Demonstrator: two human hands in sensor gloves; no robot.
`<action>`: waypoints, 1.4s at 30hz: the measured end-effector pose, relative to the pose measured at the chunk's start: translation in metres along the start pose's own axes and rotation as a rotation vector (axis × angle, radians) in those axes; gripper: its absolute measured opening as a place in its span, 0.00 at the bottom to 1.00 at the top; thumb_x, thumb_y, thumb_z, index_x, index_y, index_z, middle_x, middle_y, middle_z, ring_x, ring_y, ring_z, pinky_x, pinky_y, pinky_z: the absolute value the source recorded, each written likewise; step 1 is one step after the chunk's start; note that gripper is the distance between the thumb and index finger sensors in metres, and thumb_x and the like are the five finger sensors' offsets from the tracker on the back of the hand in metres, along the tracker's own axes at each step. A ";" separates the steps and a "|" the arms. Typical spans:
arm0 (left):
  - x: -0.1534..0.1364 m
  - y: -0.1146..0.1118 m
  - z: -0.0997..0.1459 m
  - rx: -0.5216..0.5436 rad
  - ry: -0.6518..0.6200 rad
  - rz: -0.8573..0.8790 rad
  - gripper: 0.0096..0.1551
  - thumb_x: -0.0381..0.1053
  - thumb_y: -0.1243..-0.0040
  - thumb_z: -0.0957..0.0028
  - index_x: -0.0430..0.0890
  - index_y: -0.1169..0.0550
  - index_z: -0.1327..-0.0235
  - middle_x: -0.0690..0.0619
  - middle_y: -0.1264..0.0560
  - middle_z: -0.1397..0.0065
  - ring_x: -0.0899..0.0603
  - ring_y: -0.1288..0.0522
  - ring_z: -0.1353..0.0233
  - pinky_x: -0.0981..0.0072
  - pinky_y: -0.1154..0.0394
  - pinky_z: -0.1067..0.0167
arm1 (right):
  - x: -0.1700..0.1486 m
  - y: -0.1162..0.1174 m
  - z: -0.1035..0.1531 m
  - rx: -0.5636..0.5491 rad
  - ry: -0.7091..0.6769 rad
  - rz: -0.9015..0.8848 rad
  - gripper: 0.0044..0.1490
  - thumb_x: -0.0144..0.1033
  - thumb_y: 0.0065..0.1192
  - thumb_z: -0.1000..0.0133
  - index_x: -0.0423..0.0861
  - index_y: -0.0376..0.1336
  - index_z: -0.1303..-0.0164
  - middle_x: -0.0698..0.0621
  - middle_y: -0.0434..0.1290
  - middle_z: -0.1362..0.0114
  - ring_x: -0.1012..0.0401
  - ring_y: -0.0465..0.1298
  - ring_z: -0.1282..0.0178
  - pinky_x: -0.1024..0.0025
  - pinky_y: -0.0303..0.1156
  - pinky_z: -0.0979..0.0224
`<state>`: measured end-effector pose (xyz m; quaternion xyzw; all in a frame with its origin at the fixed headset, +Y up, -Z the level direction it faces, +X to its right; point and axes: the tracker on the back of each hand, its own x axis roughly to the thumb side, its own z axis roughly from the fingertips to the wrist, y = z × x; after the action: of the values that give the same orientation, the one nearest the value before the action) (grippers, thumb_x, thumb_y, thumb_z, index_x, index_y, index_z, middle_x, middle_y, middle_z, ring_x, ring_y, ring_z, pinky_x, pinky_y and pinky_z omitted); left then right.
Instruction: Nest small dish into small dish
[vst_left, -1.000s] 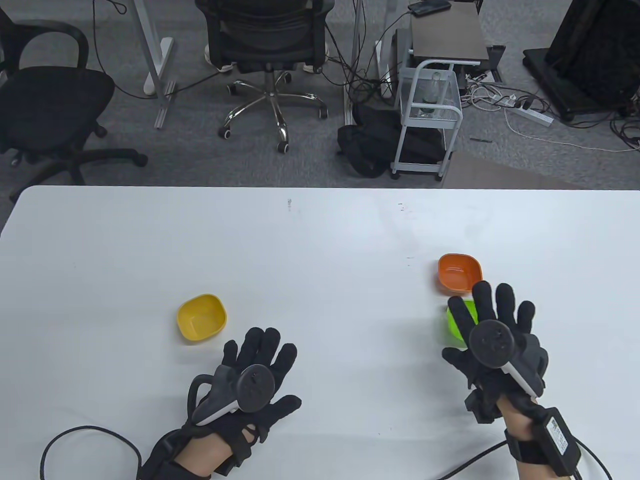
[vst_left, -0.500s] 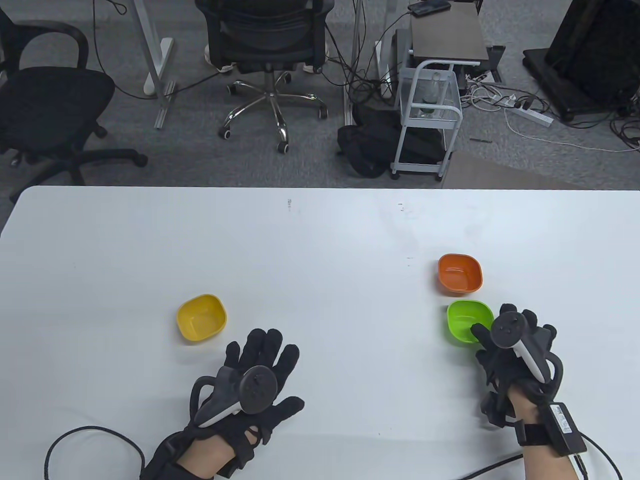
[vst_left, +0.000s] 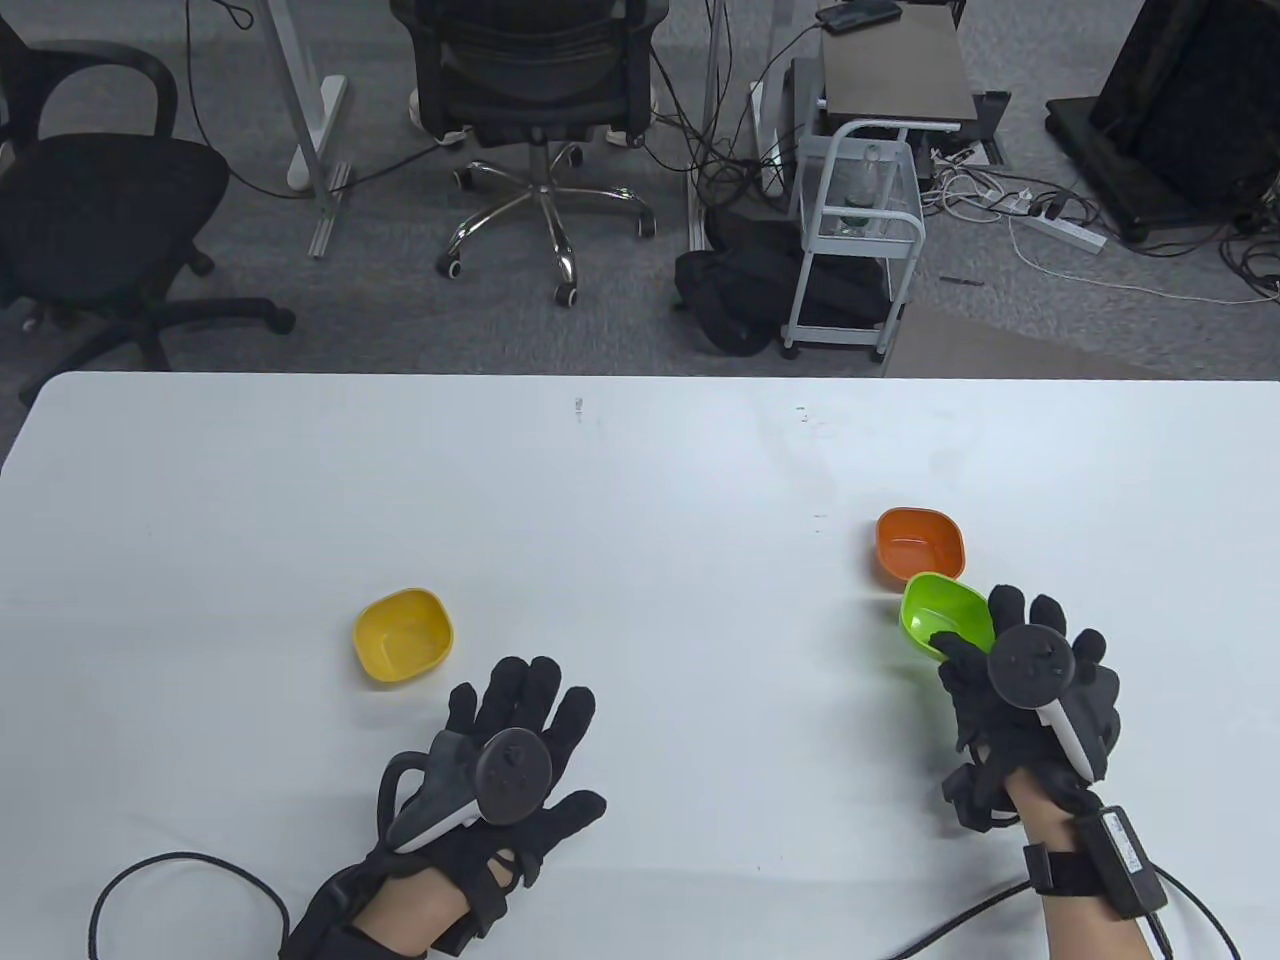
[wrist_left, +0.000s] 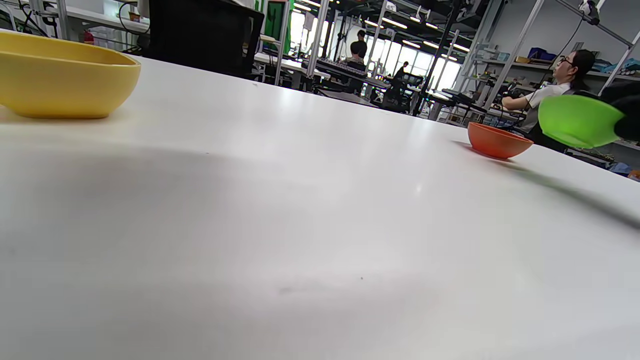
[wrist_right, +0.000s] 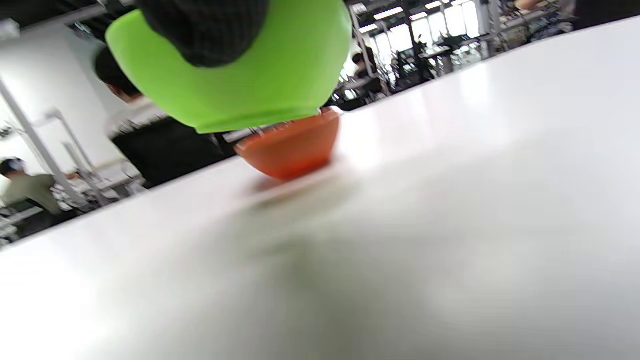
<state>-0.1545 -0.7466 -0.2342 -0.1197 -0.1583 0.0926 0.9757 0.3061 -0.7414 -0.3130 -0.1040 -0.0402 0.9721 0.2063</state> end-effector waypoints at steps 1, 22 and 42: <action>0.000 0.000 0.000 0.002 0.000 0.000 0.52 0.85 0.60 0.68 0.79 0.71 0.41 0.69 0.76 0.21 0.51 0.78 0.17 0.40 0.71 0.24 | 0.011 -0.002 0.003 -0.007 -0.042 0.001 0.25 0.43 0.64 0.57 0.65 0.69 0.48 0.57 0.40 0.17 0.47 0.32 0.15 0.39 0.18 0.24; -0.004 -0.001 0.002 -0.011 -0.005 -0.008 0.52 0.85 0.60 0.68 0.79 0.71 0.41 0.69 0.76 0.21 0.51 0.78 0.17 0.40 0.71 0.24 | 0.207 0.107 0.059 0.144 -0.568 0.240 0.25 0.41 0.64 0.56 0.52 0.70 0.47 0.52 0.48 0.18 0.43 0.40 0.16 0.36 0.24 0.26; -0.003 -0.002 0.001 -0.022 0.007 -0.010 0.52 0.85 0.60 0.68 0.79 0.71 0.41 0.69 0.76 0.21 0.51 0.78 0.17 0.40 0.71 0.24 | 0.192 0.128 0.063 0.310 -0.518 0.362 0.31 0.46 0.68 0.58 0.56 0.66 0.42 0.53 0.46 0.18 0.44 0.40 0.16 0.36 0.22 0.26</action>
<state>-0.1574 -0.7489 -0.2338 -0.1299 -0.1567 0.0856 0.9753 0.0711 -0.7815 -0.3029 0.1731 0.0760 0.9816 0.0270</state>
